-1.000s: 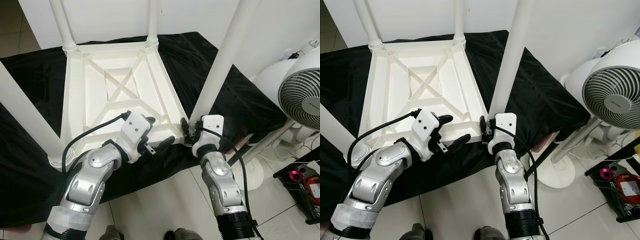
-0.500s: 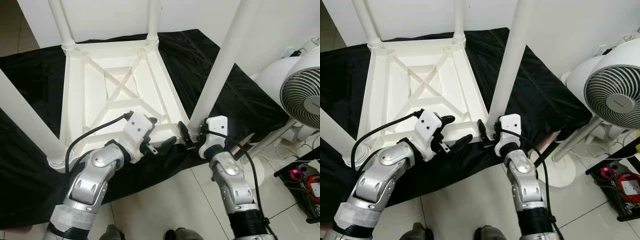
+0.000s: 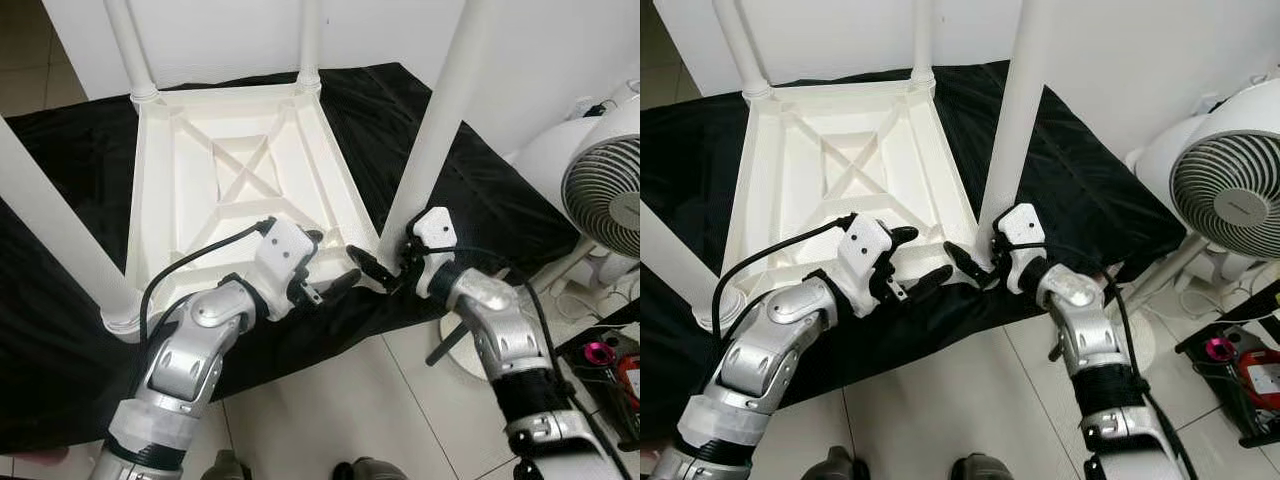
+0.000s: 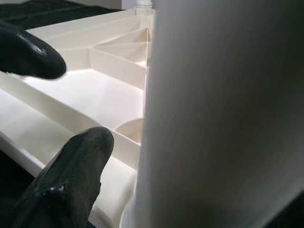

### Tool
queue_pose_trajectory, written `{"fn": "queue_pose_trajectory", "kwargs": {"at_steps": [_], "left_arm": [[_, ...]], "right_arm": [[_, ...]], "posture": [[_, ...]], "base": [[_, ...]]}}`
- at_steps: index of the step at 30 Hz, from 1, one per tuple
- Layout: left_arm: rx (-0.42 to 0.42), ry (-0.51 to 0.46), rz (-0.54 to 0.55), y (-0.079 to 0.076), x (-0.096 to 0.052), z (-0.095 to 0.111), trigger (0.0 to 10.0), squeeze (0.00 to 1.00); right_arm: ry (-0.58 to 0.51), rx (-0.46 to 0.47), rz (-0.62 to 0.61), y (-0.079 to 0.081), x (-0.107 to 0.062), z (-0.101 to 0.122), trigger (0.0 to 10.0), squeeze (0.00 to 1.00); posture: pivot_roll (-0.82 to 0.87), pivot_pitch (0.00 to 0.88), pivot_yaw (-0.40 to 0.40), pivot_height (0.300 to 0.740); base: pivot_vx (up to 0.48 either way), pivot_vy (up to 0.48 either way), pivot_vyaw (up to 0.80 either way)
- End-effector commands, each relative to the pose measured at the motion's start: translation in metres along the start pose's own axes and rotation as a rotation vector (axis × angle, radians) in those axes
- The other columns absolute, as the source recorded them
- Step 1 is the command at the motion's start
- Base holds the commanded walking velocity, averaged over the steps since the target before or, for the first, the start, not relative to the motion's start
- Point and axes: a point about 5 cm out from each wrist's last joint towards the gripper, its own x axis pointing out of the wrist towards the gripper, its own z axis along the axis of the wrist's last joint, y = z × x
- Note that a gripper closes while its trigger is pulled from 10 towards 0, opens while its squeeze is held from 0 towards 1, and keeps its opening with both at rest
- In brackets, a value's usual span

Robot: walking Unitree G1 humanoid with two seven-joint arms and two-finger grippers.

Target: Building children table

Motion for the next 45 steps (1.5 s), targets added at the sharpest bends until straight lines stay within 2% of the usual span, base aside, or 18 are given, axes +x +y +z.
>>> {"fn": "queue_pose_trajectory", "kwargs": {"at_steps": [1,2,4,15,16,19,22,25,27,30,31,33,34,35,36,38,40,45], "left_arm": [[0.004,0.008,0.026,0.0,0.001,-0.002,10.0,0.0],[0.004,0.006,0.03,0.0,0.001,-0.002,10.0,0.0],[0.003,0.005,0.036,0.001,0.001,-0.002,10.0,0.0],[-0.003,0.003,0.039,0.0,-0.001,-0.003,10.0,0.0],[-0.004,0.005,0.04,0.0,-0.001,-0.004,10.0,0.0],[-0.007,0.008,0.041,0.0,-0.002,-0.005,10.0,0.0],[-0.008,0.009,0.044,0.0,-0.003,-0.006,10.0,0.0],[-0.009,0.01,0.047,0.0,-0.003,-0.006,10.0,0.0],[-0.013,0.009,0.05,0.0,-0.003,-0.006,10.0,0.0],[-0.013,0.009,0.05,0.0,-0.003,-0.006,10.0,0.0],[-0.016,0.011,0.051,-0.002,-0.004,-0.007,10.0,0.0],[-0.016,0.011,0.051,-0.002,-0.004,-0.007,10.0,0.0],[-0.022,0.012,0.052,-0.004,-0.005,-0.009,10.0,0.0],[-0.022,0.012,0.052,-0.004,-0.005,-0.009,10.0,0.0],[-0.026,0.013,0.056,-0.005,-0.005,-0.01,10.0,0.0],[-0.032,0.012,0.065,-0.006,-0.006,-0.01,10.0,0.0],[-0.034,0.011,0.069,-0.006,-0.006,-0.01,10.0,0.0],[-0.034,0.011,0.066,-0.005,-0.006,-0.01,10.0,0.0]], "right_arm": [[0.018,-0.006,0.047,0.0,0.002,-0.003,3.6,0.0],[0.018,-0.002,0.056,0.001,0.001,-0.004,0.5,0.0],[0.018,0.003,0.065,0.001,0.0,-0.005,0.0,0.0],[-0.011,0.048,0.021,0.003,-0.003,-0.01,0.0,0.0],[-0.018,0.057,-0.001,0.005,-0.003,-0.009,10.0,0.0],[-0.039,0.086,-0.065,0.009,-0.003,-0.009,10.0,0.0],[-0.052,0.093,-0.198,0.011,-0.001,-0.008,10.0,0.0],[-0.05,0.096,-0.237,0.012,0.0,-0.008,10.0,0.0],[-0.046,0.111,-0.354,0.014,0.001,-0.007,10.0,0.0],[-0.046,0.111,-0.354,0.014,0.001,-0.007,10.0,0.0],[-0.048,0.138,-0.419,0.018,0.003,-0.005,10.0,0.0],[-0.048,0.138,-0.419,0.018,0.003,-0.005,10.0,0.0],[-0.02,0.2,-0.531,0.024,0.004,-0.007,10.0,0.0],[-0.02,0.2,-0.531,0.024,0.004,-0.007,10.0,0.0],[0.011,0.247,-0.622,0.031,0.006,-0.009,10.0,0.0],[0.044,0.31,-0.711,0.044,0.012,-0.01,10.0,0.0],[0.027,0.312,-0.688,0.051,0.018,-0.006,10.0,0.0],[0.019,0.286,-0.666,0.053,0.018,-0.003,10.0,0.0]], "posture": [[-0.09,0.027,-0.012,0.74],[-0.09,0.026,-0.017,0.74],[-0.09,0.026,-0.019,0.74],[-0.09,0.03,-0.013,0.74],[-0.1,0.031,-0.013,0.74],[-0.09,0.032,-0.017,0.74],[-0.1,0.034,-0.027,0.74],[-0.1,0.034,-0.027,0.74],[-0.1,0.037,-0.03,0.74],[-0.1,0.037,-0.03,0.74],[-0.1,0.041,-0.039,0.74],[-0.1,0.041,-0.039,0.74],[-0.1,0.041,-0.048,0.74],[-0.1,0.041,-0.048,0.74],[-0.09,0.039,-0.054,0.74],[-0.09,0.038,-0.056,0.74],[-0.09,0.039,-0.052,0.74],[-0.1,0.036,-0.045,0.74]], "base": [[0.0,0.0,0.0],[0.0,0.0,0.0],[0.0,0.0,0.0],[0.0,0.0,0.0],[0.0,0.0,0.0],[0.0,0.0,0.0],[0.0,0.0,0.0],[0.0,0.0,0.0],[0.0,0.0,0.0],[0.0,0.0,0.0],[0.0,0.0,0.0],[0.0,0.0,0.0],[0.0,0.0,0.0],[0.0,0.0,0.0],[0.0,0.0,0.0],[0.0,0.0,0.0],[0.0,0.0,0.0],[0.0,0.0,0.0]]}}
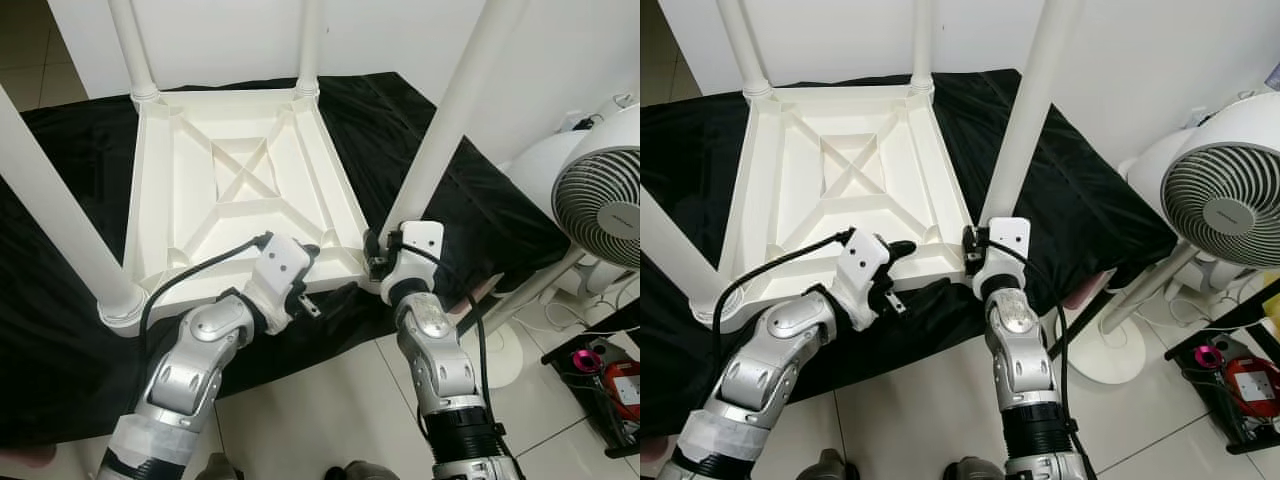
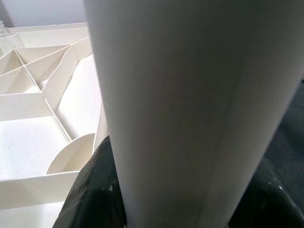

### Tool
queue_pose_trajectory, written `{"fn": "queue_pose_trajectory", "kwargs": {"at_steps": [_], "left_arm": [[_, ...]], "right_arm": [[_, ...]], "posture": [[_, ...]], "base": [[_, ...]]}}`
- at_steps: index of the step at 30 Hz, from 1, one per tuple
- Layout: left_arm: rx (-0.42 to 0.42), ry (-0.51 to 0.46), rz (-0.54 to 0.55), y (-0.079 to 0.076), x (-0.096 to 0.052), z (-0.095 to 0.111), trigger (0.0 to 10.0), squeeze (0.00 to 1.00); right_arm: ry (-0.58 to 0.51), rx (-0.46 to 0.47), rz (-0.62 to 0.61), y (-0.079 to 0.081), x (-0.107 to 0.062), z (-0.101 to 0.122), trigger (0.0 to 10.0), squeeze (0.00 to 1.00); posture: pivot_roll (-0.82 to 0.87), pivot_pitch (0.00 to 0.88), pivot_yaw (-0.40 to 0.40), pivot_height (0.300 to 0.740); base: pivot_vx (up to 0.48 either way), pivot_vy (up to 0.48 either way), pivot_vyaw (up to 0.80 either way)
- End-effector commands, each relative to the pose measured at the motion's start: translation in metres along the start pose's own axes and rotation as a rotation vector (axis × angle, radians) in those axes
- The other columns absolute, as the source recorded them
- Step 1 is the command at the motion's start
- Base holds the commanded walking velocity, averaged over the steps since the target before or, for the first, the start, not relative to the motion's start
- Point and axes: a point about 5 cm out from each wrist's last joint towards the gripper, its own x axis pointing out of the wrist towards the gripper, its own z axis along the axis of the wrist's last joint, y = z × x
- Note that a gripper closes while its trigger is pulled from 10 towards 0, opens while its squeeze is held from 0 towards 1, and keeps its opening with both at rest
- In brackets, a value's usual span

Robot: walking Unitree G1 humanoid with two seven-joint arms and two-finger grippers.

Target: Building children table

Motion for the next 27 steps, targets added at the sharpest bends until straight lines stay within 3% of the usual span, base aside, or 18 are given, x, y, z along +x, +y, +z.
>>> {"fn": "queue_pose_trajectory", "kwargs": {"at_steps": [1,3,4,5,14,15,16,18,21,22,27], "left_arm": [[0.011,-0.009,0.056,0.001,0.001,0.002,10.0,0.0],[0.015,-0.01,0.052,0.003,0.001,0.003,10.0,0.0],[0.017,-0.011,0.051,0.003,0.002,0.004,10.0,0.0],[0.018,-0.011,0.05,0.003,0.002,0.004,10.0,0.0],[0.019,-0.012,0.04,0.001,0.002,0.004,10.0,0.0],[0.021,-0.011,0.037,0.001,0.002,0.004,10.0,0.0],[0.023,-0.01,0.035,0.001,0.002,0.004,10.0,0.0],[0.023,-0.01,0.035,0.001,0.002,0.004,10.0,0.0],[0.024,-0.009,0.035,0.002,0.002,0.005,10.0,0.0],[0.024,-0.01,0.028,0.002,0.003,0.005,10.0,0.0],[0.029,-0.01,0.011,0.002,0.006,0.006,10.0,0.0]], "right_arm": [[0.029,-0.006,0.017,0.004,-0.004,-0.006,10.0,0.0],[0.04,-0.014,-0.003,0.0,-0.005,-0.008,10.0,0.0],[0.039,-0.015,-0.008,-0.002,-0.005,-0.008,10.0,0.12],[0.027,-0.007,0.008,-0.003,-0.004,-0.006,10.0,1.0],[-0.046,-0.006,0.099,-0.005,-0.013,0.008,10.0,1.0],[-0.045,-0.013,0.139,-0.008,-0.017,0.008,10.0,0.54],[-0.04,-0.023,0.177,-0.01,-0.02,0.007,10.0,0.0],[-0.04,-0.023,0.177,-0.01,-0.02,0.007,10.0,0.0],[-0.031,-0.047,0.279,-0.017,-0.027,0.006,10.0,0.0],[-0.02,-0.077,0.357,-0.024,-0.03,0.004,10.0,0.0],[0.002,-0.166,0.477,-0.046,-0.026,0.003,10.0,0.0]], "posture": [[-0.1,0.036,-0.045,0.74],[-0.1,0.031,-0.041,0.74],[-0.1,0.029,-0.04,0.74],[-0.1,0.028,-0.037,0.74],[-0.1,0.023,-0.03,0.74],[-0.1,0.022,-0.031,0.74],[-0.1,0.022,-0.031,0.74],[-0.1,0.022,-0.031,0.74],[-0.11,0.02,-0.02,0.74],[-0.11,0.02,-0.02,0.74],[-0.12,0.024,0.002,0.74]], "base": [[0.0,0.0,0.0],[0.0,0.0,0.0],[0.0,0.0,0.0],[0.0,0.0,0.0],[0.0,0.0,0.0],[0.0,0.0,0.0],[0.0,0.0,0.0],[0.0,0.0,0.0],[0.0,0.0,0.0],[0.0,0.0,0.0],[0.0,0.0,0.0]]}}
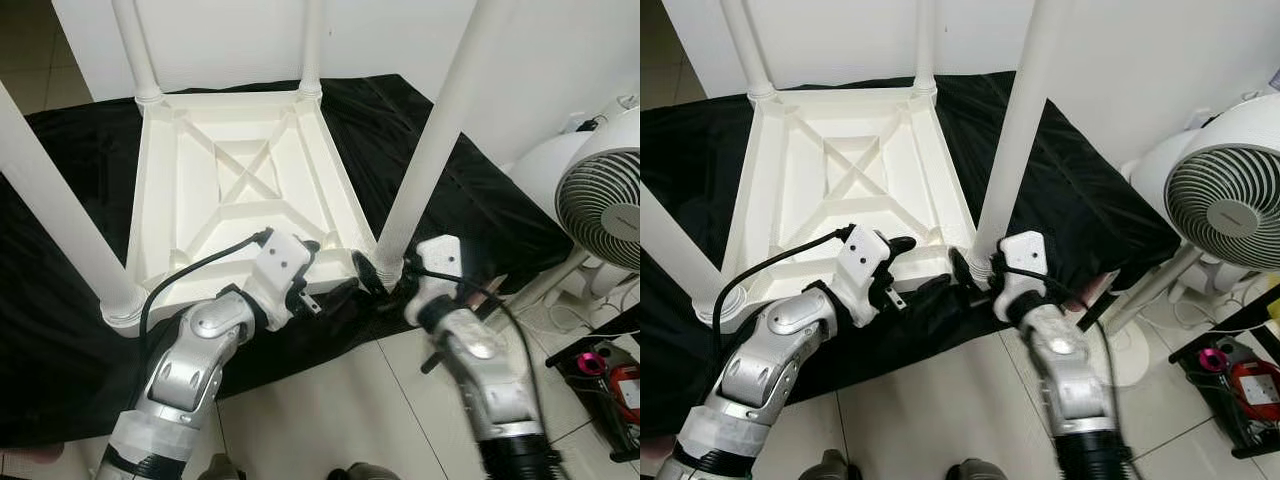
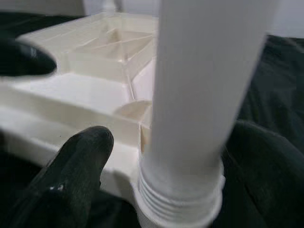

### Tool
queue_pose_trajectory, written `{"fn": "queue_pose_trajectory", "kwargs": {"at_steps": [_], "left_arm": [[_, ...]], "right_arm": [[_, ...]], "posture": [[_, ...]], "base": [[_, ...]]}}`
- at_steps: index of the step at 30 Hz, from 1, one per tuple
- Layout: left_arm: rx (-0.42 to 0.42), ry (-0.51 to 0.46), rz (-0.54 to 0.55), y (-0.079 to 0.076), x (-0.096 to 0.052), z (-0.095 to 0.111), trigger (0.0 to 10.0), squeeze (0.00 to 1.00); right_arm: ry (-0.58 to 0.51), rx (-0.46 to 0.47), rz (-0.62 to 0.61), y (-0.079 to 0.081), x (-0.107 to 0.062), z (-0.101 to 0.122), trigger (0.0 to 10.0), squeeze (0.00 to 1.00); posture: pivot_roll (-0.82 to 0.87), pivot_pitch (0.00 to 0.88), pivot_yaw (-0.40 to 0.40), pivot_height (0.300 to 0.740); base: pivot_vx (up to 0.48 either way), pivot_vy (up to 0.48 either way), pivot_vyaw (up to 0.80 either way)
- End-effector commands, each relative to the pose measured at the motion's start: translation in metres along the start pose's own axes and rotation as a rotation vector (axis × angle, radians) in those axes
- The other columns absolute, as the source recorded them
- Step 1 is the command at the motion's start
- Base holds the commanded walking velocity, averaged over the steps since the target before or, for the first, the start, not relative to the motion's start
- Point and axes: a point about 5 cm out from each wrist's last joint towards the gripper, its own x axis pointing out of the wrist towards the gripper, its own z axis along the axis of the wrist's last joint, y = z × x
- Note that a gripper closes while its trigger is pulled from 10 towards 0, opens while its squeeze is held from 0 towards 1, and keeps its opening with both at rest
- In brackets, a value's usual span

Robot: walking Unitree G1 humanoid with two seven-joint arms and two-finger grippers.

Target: Building children table

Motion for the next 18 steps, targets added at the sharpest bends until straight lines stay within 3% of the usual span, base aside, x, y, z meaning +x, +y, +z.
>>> {"fn": "queue_pose_trajectory", "kwargs": {"at_steps": [1,7,11,17,18], "left_arm": [[0.012,0.002,0.015,0.001,0.003,0.001,10.0,0.0],[0.016,0.001,0.012,0.002,0.004,0.002,10.0,0.0],[0.018,-0.003,0.007,0.002,0.006,0.003,10.0,0.0],[0.023,-0.006,0.014,0.002,0.007,0.005,10.0,0.0],[0.024,-0.005,0.02,0.002,0.006,0.005,10.0,0.0]], "right_arm": [[-0.009,0.001,0.033,-0.004,0.002,0.0,10.0,0.0],[0.005,-0.037,0.054,-0.013,0.007,0.0,10.0,0.0],[0.031,-0.082,0.103,-0.02,0.021,-0.001,10.0,0.0],[0.063,-0.099,0.192,-0.017,0.037,-0.005,9.7,0.0],[0.066,-0.097,0.213,-0.015,0.039,-0.005,2.4,0.0]], "posture": [[-0.13,0.026,0.007,0.74],[-0.13,0.028,0.013,0.74],[-0.12,0.03,0.013,0.74],[-0.1,0.031,0.0,0.74],[-0.1,0.031,0.0,0.74]], "base": [[0.0,0.0,0.0],[0.0,0.0,0.0],[0.0,0.0,0.0],[0.0,0.0,0.0],[0.0,0.0,0.0]]}}
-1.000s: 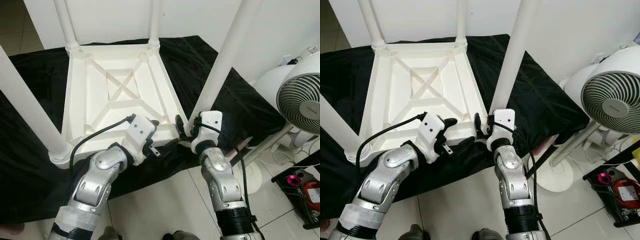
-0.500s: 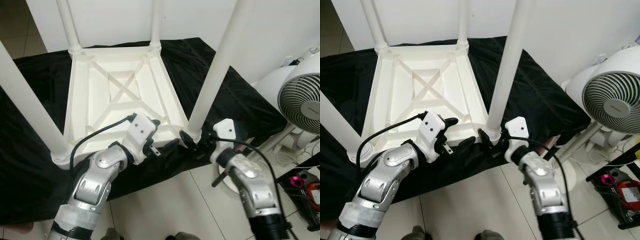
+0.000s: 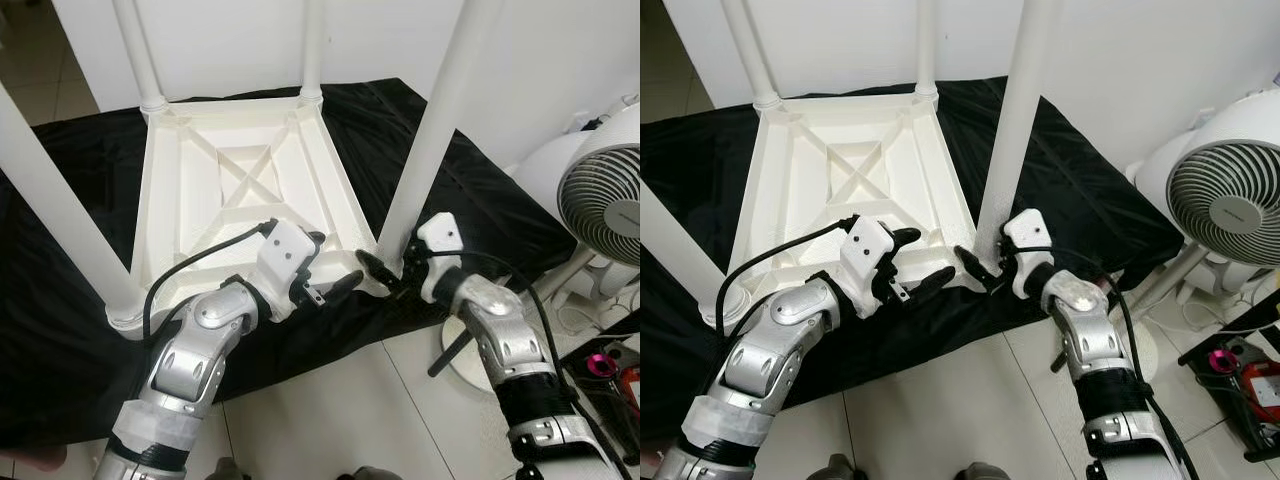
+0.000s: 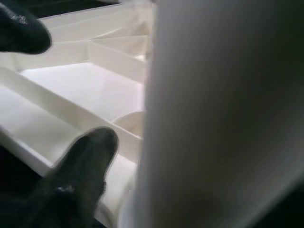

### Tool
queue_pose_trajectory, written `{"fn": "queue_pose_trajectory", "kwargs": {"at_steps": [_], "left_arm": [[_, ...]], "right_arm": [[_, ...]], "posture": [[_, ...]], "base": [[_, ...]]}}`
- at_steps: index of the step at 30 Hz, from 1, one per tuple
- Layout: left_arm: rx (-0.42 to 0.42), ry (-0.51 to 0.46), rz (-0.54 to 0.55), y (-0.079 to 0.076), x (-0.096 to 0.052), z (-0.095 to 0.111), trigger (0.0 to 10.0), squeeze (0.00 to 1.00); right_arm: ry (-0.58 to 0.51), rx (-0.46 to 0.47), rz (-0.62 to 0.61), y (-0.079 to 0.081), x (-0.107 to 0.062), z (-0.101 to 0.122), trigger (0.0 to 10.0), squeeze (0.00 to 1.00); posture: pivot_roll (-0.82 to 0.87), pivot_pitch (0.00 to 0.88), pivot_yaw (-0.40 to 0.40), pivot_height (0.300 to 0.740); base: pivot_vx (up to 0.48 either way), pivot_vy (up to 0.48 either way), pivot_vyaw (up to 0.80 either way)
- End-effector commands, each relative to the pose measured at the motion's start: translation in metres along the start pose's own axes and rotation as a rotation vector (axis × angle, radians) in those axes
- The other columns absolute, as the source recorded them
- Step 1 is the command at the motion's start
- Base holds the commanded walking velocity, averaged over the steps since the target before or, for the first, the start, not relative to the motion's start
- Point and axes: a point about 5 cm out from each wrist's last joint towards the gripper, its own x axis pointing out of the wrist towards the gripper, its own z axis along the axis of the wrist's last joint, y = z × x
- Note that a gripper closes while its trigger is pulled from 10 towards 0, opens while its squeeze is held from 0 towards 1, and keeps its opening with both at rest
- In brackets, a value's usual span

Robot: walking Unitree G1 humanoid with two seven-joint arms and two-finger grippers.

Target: Building children table

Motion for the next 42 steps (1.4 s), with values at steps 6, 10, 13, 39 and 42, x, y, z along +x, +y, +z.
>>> {"fn": "queue_pose_trajectory", "kwargs": {"at_steps": [6,10,13,39,42], "left_arm": [[0.001,0.013,0.05,0.0,-0.002,-0.002,10.0,0.0],[-0.003,0.013,0.055,-0.001,-0.003,-0.002,10.0,0.0],[-0.004,0.015,0.056,-0.001,-0.004,-0.003,10.0,0.0],[-0.003,0.008,0.024,-0.006,0.003,0.0,10.0,0.0],[-0.004,0.006,0.024,-0.006,0.003,0.0,10.0,0.0]], "right_arm": [[0.023,0.025,0.065,0.003,0.0,-0.007,0.0,0.0],[0.027,0.041,0.062,0.003,-0.003,-0.01,0.0,0.0],[0.026,0.044,0.049,0.002,-0.003,-0.012,2.1,0.0],[-0.01,0.332,-0.64,0.039,0.036,-0.003,10.0,0.0],[-0.017,0.341,-0.633,0.045,0.041,0.0,10.0,0.0]], "posture": [[-0.09,0.047,-0.02,0.74],[-0.09,0.051,-0.02,0.74],[-0.09,0.053,-0.019,0.74],[-0.1,0.056,-0.006,0.74],[-0.1,0.056,-0.006,0.74]], "base": [[0.0,0.0,0.0],[0.0,0.0,0.0],[0.0,0.0,0.0],[0.0,0.0,0.0],[0.0,0.0,0.0]]}}
